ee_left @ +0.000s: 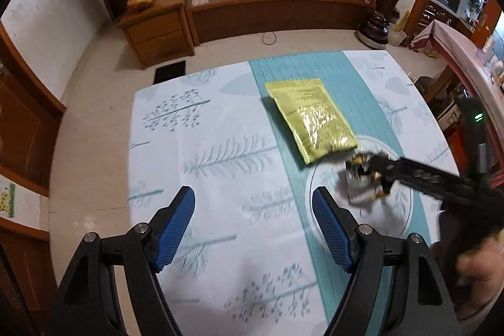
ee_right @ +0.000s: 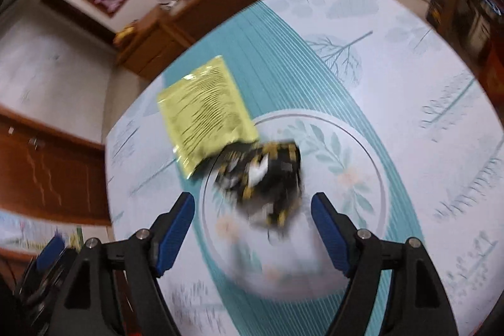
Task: Collect trash
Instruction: 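Grasp the black-yellow bag with the right tool while the left tool grasps the yellow foil packet, then lift the black-yellow bag and yellow foil packet off the table toward the bin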
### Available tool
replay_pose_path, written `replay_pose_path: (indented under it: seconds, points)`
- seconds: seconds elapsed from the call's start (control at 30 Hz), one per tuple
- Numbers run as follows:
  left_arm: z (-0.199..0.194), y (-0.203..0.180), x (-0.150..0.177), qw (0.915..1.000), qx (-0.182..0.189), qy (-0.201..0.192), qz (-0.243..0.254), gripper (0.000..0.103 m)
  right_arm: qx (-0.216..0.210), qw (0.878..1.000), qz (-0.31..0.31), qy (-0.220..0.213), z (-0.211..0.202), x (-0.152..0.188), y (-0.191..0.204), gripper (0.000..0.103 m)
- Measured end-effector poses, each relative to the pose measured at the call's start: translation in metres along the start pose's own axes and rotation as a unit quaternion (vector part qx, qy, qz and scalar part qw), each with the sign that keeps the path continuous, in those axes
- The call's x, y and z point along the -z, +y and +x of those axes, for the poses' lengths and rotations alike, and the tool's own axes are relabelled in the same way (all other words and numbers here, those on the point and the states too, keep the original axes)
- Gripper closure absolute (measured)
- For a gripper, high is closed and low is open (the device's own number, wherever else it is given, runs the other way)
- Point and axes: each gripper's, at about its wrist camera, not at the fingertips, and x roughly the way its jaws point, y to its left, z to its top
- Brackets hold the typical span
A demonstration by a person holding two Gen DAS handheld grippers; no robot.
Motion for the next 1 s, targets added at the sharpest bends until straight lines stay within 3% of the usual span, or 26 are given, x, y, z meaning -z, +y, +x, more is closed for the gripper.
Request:
replay_pose_path:
  seconds: [0.13,0.2,0.23,0.33,0.43,0.6,0.73,1.0]
  points:
    - [0.029,0.002,-0.026,0.9991,0.033,0.022,-0.018,0.028,0.018,0.999,0.029,0.025,0.033,-0.012,-0.004,0.026]
    - [0.043,0.001,-0.036,0.9975,0.054,0.033,-0.031,0.028,0.022,0.999,0.028,0.033,0.041,-0.011,-0.007,0.033]
    - [0.051,-0.001,-0.04,0.9967,0.062,0.039,-0.037,0.028,0.013,0.999,0.027,0.029,0.042,-0.01,-0.008,0.042]
    - [0.077,-0.006,-0.052,0.9925,0.085,0.067,-0.056,0.027,0.003,0.999,0.015,0.03,0.041,-0.009,-0.012,0.045]
    - [0.103,-0.017,-0.059,0.9866,0.108,0.101,-0.068,0.026,0.012,1.0,0.003,0.023,0.031,-0.01,-0.019,0.046]
    - [0.137,-0.038,-0.07,0.9791,0.135,0.126,-0.086,0.025,0.026,1.0,0.0,-0.009,0.01,-0.026,-0.038,0.046]
    - [0.164,-0.056,-0.079,0.9698,0.166,0.157,-0.086,0.015,0.026,1.0,0.009,-0.01,0.011,-0.033,-0.049,0.046]
    - [0.194,-0.077,-0.084,0.9789,0.107,0.159,-0.071,0.015,0.022,1.0,0.004,-0.008,0.024,-0.028,-0.047,0.046]
